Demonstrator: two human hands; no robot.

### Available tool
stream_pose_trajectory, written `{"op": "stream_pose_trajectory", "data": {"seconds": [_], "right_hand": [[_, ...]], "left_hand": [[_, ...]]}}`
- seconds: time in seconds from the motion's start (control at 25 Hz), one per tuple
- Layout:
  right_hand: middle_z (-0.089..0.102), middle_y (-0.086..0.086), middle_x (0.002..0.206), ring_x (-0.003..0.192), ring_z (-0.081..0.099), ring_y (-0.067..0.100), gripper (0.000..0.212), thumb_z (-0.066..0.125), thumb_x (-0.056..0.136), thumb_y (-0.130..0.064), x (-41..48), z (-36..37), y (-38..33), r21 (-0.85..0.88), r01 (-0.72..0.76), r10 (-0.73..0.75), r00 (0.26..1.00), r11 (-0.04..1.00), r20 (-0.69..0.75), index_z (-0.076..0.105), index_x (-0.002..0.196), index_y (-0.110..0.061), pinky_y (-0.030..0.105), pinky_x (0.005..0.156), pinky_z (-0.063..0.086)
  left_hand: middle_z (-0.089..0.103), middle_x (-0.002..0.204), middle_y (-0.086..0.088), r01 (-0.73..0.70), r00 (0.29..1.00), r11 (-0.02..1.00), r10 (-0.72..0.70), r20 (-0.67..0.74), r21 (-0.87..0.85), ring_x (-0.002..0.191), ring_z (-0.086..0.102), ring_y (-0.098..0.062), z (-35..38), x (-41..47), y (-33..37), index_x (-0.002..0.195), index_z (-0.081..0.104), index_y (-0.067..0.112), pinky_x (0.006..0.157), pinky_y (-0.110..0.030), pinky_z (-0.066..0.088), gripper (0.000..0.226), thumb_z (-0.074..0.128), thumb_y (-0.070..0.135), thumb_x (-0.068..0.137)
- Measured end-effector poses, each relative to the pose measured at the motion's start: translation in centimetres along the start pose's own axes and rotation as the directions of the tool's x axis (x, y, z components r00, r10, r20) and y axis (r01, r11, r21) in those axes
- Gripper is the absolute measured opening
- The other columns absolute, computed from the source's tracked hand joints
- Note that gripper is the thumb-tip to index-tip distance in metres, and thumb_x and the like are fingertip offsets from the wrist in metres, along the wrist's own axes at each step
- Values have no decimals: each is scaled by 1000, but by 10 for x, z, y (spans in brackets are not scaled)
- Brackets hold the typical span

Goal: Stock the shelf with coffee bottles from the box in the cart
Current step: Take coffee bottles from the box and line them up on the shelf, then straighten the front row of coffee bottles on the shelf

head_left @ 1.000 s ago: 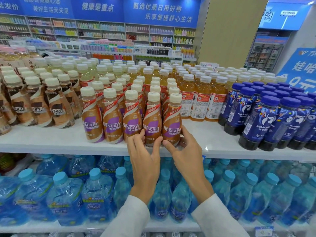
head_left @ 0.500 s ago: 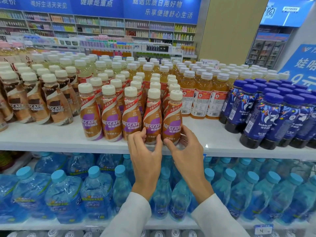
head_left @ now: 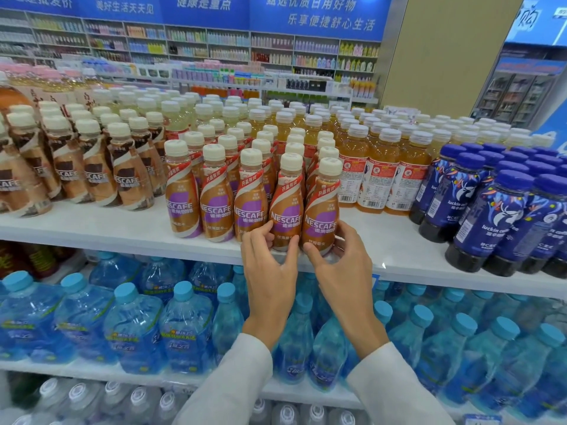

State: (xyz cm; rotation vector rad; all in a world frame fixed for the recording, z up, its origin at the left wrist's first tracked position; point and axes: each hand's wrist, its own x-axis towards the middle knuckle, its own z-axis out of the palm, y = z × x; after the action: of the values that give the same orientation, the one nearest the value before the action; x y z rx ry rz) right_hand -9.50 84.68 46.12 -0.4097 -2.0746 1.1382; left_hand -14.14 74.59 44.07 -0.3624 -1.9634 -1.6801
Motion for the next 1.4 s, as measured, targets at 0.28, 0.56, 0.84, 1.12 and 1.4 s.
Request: {"op": "stream_pose_trajectory", "data": {"seconds": [0.28, 0.56, 0.84, 1.12, 1.4], "right_hand": [[46, 0, 145, 130, 50, 16, 78, 73, 91, -39, -7, -4, 6, -108, 2, 7, 997, 994, 78, 32, 154, -19, 37, 108, 47], [41, -3, 153, 141, 39, 17, 64, 69, 93, -29, -60, -7, 12, -59, 96, -89, 990, 994, 111, 43, 151, -22, 37, 116, 35], [71, 6, 120, 110, 59, 16, 57, 56, 79, -51, -106, 40, -16, 96, 162, -172, 980, 982, 101, 74, 118, -12, 0, 96, 33], [74, 18, 100, 93, 66, 28, 55, 53, 80, -45, -122, 105, -38, -95, 275, -273, 962, 957, 30, 75, 105, -1, 38, 86, 45], [69, 5, 123, 104, 61, 22, 36, 69, 87, -40, -121, 200, -126, -65, 82, -81, 997, 995, 8, 69, 120, -26, 32, 93, 44]], "left_hand": [[51, 114, 8, -12, 998, 998, 8, 69, 58, 106, 53, -7, -12, 1, 3, 125, 52, 22, 90, -19, 49, 44, 77, 27, 89], [55, 122, 21, 105, 991, 971, -120, 56, 215, 120, 52, -4, -80, -30, -17, 129, 54, 34, 104, -34, 45, 34, 63, 37, 97], [57, 122, 29, 290, 956, 911, -265, -122, 293, 122, 50, 2, -187, -54, -46, 123, 56, 48, 106, -36, 45, 37, 56, 60, 88], [64, 113, 28, 343, 934, 903, -298, -197, 260, 114, 54, 7, -286, -17, -89, 115, 61, 43, 100, -40, 50, 35, 58, 55, 82], [62, 120, 23, 269, 957, 951, -246, -155, 154, 111, 57, 8, -373, 101, -130, 122, 63, 33, 98, -27, 49, 29, 61, 41, 95]]}}
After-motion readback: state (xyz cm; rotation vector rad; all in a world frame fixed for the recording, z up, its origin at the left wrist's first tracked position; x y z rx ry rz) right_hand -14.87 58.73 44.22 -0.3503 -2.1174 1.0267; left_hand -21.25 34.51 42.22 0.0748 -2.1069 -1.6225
